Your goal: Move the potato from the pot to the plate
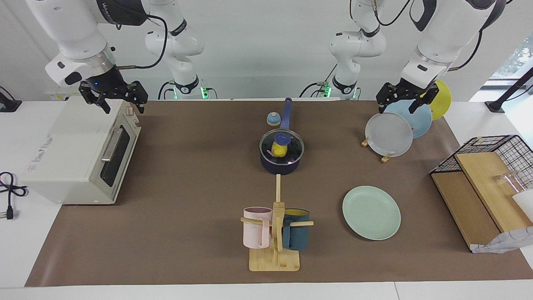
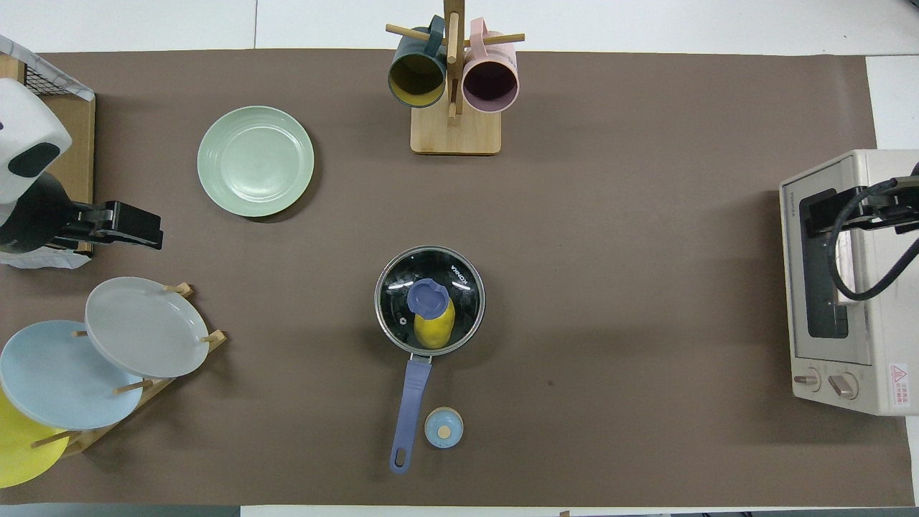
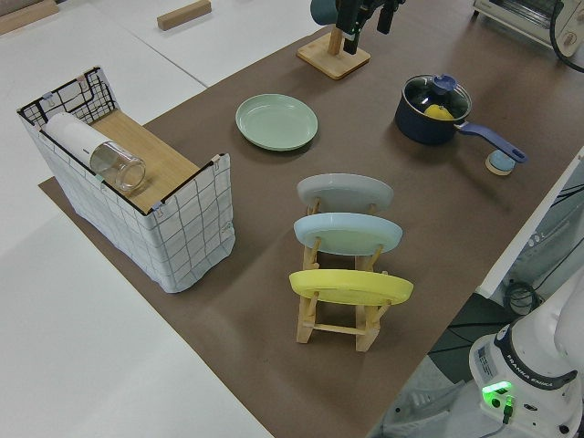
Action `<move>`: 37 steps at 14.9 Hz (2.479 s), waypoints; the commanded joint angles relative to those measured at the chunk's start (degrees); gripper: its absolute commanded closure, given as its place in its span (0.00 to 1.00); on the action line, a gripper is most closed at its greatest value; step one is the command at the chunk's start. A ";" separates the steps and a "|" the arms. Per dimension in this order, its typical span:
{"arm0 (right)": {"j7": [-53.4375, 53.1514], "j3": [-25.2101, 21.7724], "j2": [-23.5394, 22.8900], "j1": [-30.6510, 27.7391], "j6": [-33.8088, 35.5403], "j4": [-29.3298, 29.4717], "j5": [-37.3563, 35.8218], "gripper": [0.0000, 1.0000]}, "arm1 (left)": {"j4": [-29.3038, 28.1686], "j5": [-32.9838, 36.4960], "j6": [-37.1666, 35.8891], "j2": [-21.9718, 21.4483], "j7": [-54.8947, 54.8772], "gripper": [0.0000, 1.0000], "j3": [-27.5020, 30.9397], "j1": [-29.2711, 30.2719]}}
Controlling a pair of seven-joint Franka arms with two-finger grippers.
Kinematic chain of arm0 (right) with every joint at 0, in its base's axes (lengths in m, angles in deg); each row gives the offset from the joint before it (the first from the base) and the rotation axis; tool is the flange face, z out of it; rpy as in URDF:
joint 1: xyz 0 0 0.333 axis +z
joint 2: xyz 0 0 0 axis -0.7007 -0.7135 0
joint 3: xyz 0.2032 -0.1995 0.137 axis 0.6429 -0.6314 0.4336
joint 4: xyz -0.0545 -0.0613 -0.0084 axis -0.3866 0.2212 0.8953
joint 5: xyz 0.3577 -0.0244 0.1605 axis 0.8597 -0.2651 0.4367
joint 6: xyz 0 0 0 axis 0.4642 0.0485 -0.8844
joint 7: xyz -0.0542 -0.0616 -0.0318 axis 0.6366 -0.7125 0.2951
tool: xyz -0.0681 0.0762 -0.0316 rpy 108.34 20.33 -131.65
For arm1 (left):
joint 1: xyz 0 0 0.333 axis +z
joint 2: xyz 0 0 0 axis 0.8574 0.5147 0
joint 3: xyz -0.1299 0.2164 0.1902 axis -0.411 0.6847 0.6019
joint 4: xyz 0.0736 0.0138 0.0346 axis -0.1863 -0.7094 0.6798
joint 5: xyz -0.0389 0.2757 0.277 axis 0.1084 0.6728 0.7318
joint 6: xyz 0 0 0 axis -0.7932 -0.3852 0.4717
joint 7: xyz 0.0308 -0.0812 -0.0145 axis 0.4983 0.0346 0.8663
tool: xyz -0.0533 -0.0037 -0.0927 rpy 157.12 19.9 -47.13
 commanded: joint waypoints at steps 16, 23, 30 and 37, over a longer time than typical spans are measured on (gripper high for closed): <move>-6.44 2.75 -0.13 4.00 -6.44 -3.78 7.88 0.00 | -0.57 1.02 -0.29 -0.67 0.18 0.00 0.35 -0.30; -32.99 3.02 -12.26 25.62 -8.53 6.78 5.17 0.00 | -0.49 0.93 -0.29 -0.67 0.18 0.00 0.35 -0.30; -44.53 3.28 -12.80 35.85 -22.94 -2.43 1.38 0.00 | -0.49 0.93 -0.29 -0.67 0.18 0.00 0.35 -0.39; -43.48 3.28 -8.66 39.19 -35.27 -15.46 0.16 0.00 | -0.49 0.93 -0.29 -0.67 0.18 0.00 0.35 -0.30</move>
